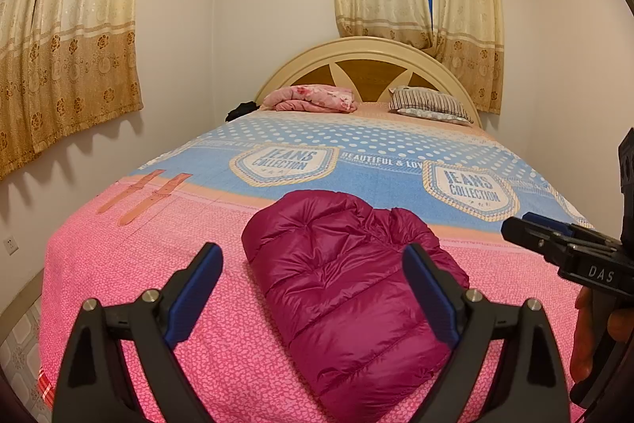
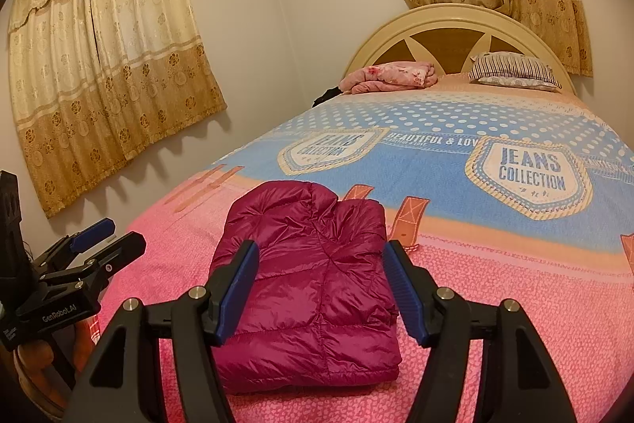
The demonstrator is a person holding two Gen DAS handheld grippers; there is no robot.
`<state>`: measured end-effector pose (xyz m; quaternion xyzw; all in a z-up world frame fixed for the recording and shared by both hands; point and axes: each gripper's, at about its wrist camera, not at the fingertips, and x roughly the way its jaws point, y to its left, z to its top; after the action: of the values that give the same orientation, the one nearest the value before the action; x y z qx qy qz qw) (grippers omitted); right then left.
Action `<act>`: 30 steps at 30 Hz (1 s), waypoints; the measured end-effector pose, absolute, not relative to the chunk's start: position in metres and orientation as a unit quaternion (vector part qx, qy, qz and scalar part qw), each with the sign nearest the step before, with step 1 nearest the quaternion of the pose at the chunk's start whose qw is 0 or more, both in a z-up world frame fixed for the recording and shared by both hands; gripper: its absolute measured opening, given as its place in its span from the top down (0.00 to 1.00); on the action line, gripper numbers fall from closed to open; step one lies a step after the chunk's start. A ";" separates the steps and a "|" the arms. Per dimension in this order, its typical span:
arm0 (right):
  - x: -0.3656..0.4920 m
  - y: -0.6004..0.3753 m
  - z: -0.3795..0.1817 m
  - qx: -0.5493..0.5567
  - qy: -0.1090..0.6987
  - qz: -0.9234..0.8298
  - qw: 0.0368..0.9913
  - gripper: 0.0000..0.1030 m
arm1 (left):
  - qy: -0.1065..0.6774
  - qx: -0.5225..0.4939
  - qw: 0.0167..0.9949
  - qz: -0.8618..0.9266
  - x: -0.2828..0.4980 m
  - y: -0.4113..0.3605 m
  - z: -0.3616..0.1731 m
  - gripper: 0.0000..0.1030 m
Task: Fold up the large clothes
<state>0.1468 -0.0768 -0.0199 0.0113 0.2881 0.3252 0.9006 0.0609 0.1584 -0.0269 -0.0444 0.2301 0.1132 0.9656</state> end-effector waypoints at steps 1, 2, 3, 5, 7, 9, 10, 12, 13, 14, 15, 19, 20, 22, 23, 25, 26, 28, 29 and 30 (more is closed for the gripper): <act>0.147 -0.077 -0.020 0.012 0.288 0.326 0.900 0.36 | 0.231 -0.045 0.965 0.113 0.061 0.158 -0.027 0.08; 0.146 -0.077 -0.020 0.012 0.288 0.326 0.900 0.36 | 0.231 -0.045 0.965 0.113 0.061 0.158 -0.027 0.08; 0.146 -0.077 -0.020 0.012 0.288 0.326 0.900 0.36 | 0.231 -0.045 0.965 0.113 0.061 0.158 -0.027 0.08; 0.146 -0.078 -0.020 0.012 0.288 0.326 0.900 0.36 | 0.232 -0.044 0.965 0.113 0.061 0.158 -0.028 0.08; 0.146 -0.078 -0.020 0.012 0.289 0.326 0.900 0.36 | 0.232 -0.045 0.965 0.113 0.061 0.157 -0.028 0.08; 0.146 -0.078 -0.020 0.013 0.290 0.327 0.900 0.36 | 0.232 -0.044 0.965 0.113 0.060 0.157 -0.028 0.05; 0.145 -0.078 -0.021 0.012 0.290 0.327 0.900 0.36 | 0.231 -0.044 0.965 0.114 0.060 0.157 -0.028 0.04; 0.145 -0.078 -0.021 0.012 0.290 0.327 0.900 0.36 | 0.230 -0.044 0.965 0.115 0.060 0.156 -0.027 0.01; 0.145 -0.078 -0.021 0.012 0.289 0.327 0.900 0.36 | 0.230 -0.045 0.965 0.113 0.060 0.156 -0.027 0.01; 0.145 -0.078 -0.021 0.012 0.289 0.326 0.900 0.36 | 0.230 -0.045 0.966 0.112 0.060 0.156 -0.027 0.00; 0.145 -0.078 -0.021 0.013 0.289 0.326 0.900 0.36 | 0.229 -0.045 0.966 0.113 0.059 0.156 -0.027 0.00; 0.144 -0.078 -0.021 0.013 0.288 0.327 0.900 0.36 | 0.226 -0.045 0.966 0.116 0.058 0.155 -0.024 0.00; 0.144 -0.078 -0.020 0.013 0.286 0.327 0.901 0.36 | 0.226 -0.045 0.966 0.118 0.058 0.155 -0.023 0.00; 0.142 -0.077 -0.019 0.013 0.283 0.328 0.901 0.36 | 0.226 -0.046 0.965 0.121 0.059 0.156 -0.022 0.00; 0.141 -0.077 -0.018 0.014 0.281 0.329 0.901 0.36 | 0.228 -0.048 0.965 0.120 0.059 0.157 -0.022 0.00; 0.141 -0.076 -0.016 0.015 0.278 0.331 0.902 0.35 | 0.234 -0.048 0.964 0.114 0.061 0.158 -0.022 0.00; 0.140 -0.075 -0.015 0.015 0.277 0.331 0.902 0.35 | 0.234 -0.045 0.964 0.120 0.061 0.158 -0.022 0.00; 0.140 -0.075 -0.014 0.014 0.276 0.333 0.902 0.35 | 0.234 -0.043 0.963 0.126 0.062 0.158 -0.021 0.00; 0.140 -0.074 -0.014 0.013 0.276 0.333 0.902 0.35 | 0.235 -0.044 0.963 0.125 0.062 0.158 -0.021 0.00; 0.139 -0.074 -0.014 0.013 0.276 0.333 0.901 0.35 | 0.235 -0.045 0.963 0.127 0.062 0.158 -0.021 0.00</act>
<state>0.1395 -0.0737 -0.0143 0.0134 0.2759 0.3334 0.9014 0.0616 0.1583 -0.0210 -0.0446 0.2352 0.1268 0.9626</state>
